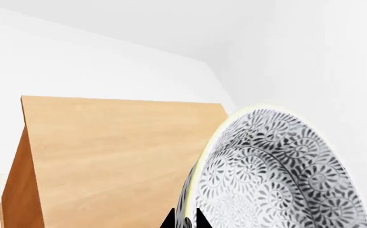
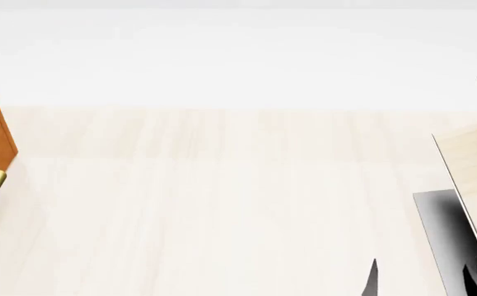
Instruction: Close the top drawer of the cabinet and put the bowl on top of it.
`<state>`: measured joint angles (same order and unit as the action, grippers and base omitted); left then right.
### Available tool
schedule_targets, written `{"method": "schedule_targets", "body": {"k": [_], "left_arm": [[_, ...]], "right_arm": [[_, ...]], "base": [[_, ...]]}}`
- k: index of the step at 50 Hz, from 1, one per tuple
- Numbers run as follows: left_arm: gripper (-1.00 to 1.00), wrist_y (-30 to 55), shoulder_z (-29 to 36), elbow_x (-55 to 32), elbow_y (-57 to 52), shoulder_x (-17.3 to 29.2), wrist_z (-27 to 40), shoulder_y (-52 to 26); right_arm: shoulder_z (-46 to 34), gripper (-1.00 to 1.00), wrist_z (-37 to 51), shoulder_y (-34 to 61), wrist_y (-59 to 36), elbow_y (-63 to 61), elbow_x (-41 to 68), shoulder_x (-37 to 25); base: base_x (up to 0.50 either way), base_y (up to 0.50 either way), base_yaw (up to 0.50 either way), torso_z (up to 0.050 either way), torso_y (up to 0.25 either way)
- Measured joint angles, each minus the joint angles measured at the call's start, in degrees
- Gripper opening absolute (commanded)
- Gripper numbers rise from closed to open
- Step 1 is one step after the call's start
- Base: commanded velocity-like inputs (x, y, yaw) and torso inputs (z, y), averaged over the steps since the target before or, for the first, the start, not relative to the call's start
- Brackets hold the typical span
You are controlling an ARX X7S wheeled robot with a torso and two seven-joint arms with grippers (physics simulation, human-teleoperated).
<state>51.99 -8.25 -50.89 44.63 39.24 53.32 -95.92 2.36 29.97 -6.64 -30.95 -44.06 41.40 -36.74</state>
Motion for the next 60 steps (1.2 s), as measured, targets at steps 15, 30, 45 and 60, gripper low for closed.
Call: {"method": "schedule_targets", "body": {"k": [15, 30, 45, 60], "left_arm": [[-1.0, -0.1, -0.96, -0.19, 0.34, 0.85, 0.4, 3.71], [-1.0, 1.03, -2.04, -0.95, -2.12, 1.61, 1.97, 7.08], [-1.0, 1.94, -2.86, -1.79, -4.47, 1.76, 3.15, 8.88], [1.0, 1.48, -2.81, -1.56, -3.71, 2.06, 2.39, 9.12]], "right_arm": [[0.03, 1.0, 0.28, 0.21, -0.08, -0.25, 0.34, -0.18], [0.43, 1.0, 0.34, -0.39, 0.38, -0.58, 0.52, -0.4], [0.17, 1.0, 0.11, -0.54, 0.9, 0.0, 0.22, -0.31], [-0.48, 1.0, -0.07, -0.43, 1.21, 0.66, -0.23, -0.15]], "base": [[0.0, 0.0, 0.0, 0.0, 0.0], [0.0, 0.0, 0.0, 0.0, 0.001], [0.0, 0.0, 0.0, 0.0, 0.0], [0.0, 0.0, 0.0, 0.0, 0.0]]}}
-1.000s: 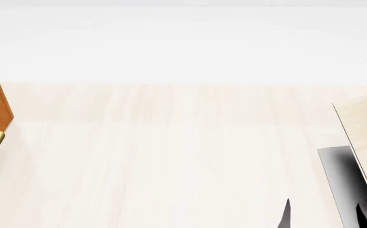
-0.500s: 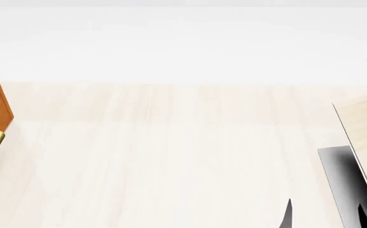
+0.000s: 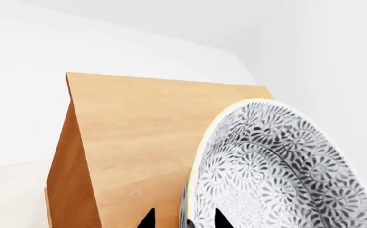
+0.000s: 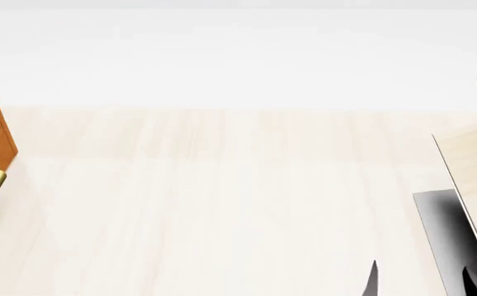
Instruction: Close the top drawer of the cabinet and put the bowl on top of it.
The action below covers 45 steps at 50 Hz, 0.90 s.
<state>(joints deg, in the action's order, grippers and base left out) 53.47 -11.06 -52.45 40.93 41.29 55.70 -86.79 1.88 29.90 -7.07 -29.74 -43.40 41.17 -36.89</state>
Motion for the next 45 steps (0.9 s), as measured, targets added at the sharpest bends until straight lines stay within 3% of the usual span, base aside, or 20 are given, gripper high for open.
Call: {"method": "schedule_targets", "body": {"k": [45], "left_arm": [[1.0, 1.95, -1.01, -2.31, 3.59, 0.91, -4.44, -2.28]], "right_arm": [[-1.16, 1.0, -0.29, 0.75, 0.47, 1.97, -0.61, 0.11]], "base": [[0.0, 0.0, 0.0, 0.0, 0.0]]}}
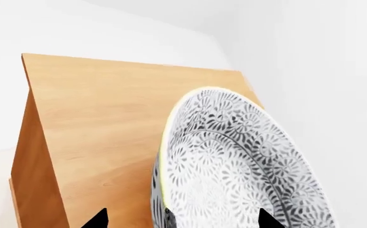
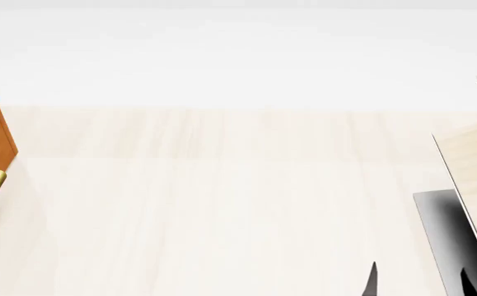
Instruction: Close the top drawer of the cabinet and put the bowl on top of it.
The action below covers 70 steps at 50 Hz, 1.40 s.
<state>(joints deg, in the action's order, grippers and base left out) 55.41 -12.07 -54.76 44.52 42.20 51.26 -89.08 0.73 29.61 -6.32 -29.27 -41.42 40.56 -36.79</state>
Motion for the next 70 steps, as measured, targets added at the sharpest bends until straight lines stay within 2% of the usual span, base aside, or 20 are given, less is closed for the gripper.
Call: {"method": "schedule_targets", "body": {"k": [11, 23, 43, 55, 70], "left_arm": [[1.0, 3.64, -2.39, -3.23, -5.1, 1.38, 1.41, 1.01], [1.0, 9.82, -9.42, -10.54, -16.05, 2.93, 6.07, 7.74], [1.0, 22.47, -24.63, -32.06, -35.03, 3.02, 18.48, 18.18], [1.0, 27.04, -27.14, -50.12, -47.01, 4.79, 27.28, 23.74], [1.0, 31.56, -29.79, -61.49, -66.05, 3.35, 28.51, 35.97]], "right_arm": [[-0.22, 1.0, -0.04, 0.23, -0.02, 0.22, 0.0, -0.1], [-0.56, 1.0, -0.59, -0.06, 0.7, 0.81, -0.39, 0.01], [-1.37, 1.0, -1.16, -0.02, 1.43, 1.31, -0.9, 0.2], [-0.95, 1.0, -0.69, -0.57, 1.27, 0.38, -0.43, -0.16], [-0.65, 1.0, -0.51, -0.91, 1.54, 0.58, -0.21, -0.16]], "base": [[0.0, 0.0, 0.0, 0.0, 0.0], [0.0, 0.0, 0.0, 0.0, 0.0], [0.0, 0.0, 0.0, 0.0, 0.0], [0.0, 0.0, 0.0, 0.0, 0.0], [0.0, 0.0, 0.0, 0.0, 0.0]]}}
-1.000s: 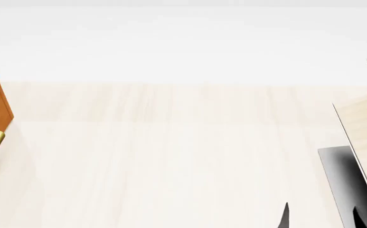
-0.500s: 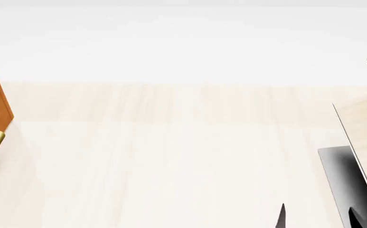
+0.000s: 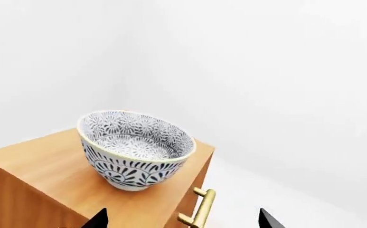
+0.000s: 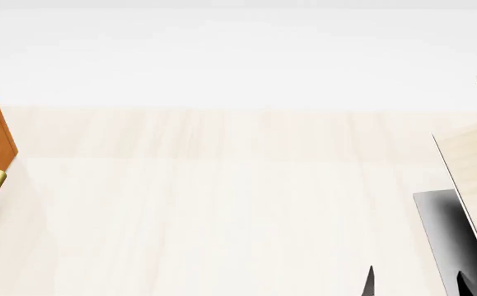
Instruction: Close the top drawer of the cabinet and put the bowl on top of it.
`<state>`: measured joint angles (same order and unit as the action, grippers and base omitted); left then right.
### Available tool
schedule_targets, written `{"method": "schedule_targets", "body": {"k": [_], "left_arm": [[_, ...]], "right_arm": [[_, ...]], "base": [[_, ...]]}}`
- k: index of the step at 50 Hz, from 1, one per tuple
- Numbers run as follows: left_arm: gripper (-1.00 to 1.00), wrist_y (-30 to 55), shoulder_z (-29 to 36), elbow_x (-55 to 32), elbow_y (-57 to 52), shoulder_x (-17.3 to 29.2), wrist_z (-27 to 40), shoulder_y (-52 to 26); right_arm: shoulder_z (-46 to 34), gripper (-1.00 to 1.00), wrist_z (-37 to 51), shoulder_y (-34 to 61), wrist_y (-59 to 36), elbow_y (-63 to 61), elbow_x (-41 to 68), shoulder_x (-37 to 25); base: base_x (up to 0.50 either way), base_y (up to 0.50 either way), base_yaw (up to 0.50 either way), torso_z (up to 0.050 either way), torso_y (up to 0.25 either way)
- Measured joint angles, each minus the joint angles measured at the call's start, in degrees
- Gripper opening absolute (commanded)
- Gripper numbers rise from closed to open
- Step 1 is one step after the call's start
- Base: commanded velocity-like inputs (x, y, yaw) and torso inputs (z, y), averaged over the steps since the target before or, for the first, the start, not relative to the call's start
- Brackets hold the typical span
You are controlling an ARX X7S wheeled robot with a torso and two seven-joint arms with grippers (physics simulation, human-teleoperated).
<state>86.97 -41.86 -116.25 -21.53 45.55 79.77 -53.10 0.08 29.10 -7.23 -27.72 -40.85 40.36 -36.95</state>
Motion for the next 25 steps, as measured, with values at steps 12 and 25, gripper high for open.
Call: {"method": "schedule_targets", "body": {"k": [12, 25], "left_arm": [[1.0, 1.71, -5.05, 3.56, -14.11, -3.11, -10.04, 11.88], [1.0, 0.77, -11.68, 21.88, -26.93, -10.26, -32.92, 26.34]], "right_arm": [[-0.19, 1.0, -0.37, -0.03, 0.75, 0.77, 0.0, 0.49], [1.44, 1.0, -0.83, -1.89, 2.59, 1.2, 0.54, 0.67]], "base": [[0.0, 0.0, 0.0, 0.0, 0.0], [0.0, 0.0, 0.0, 0.0, 0.0]]}}
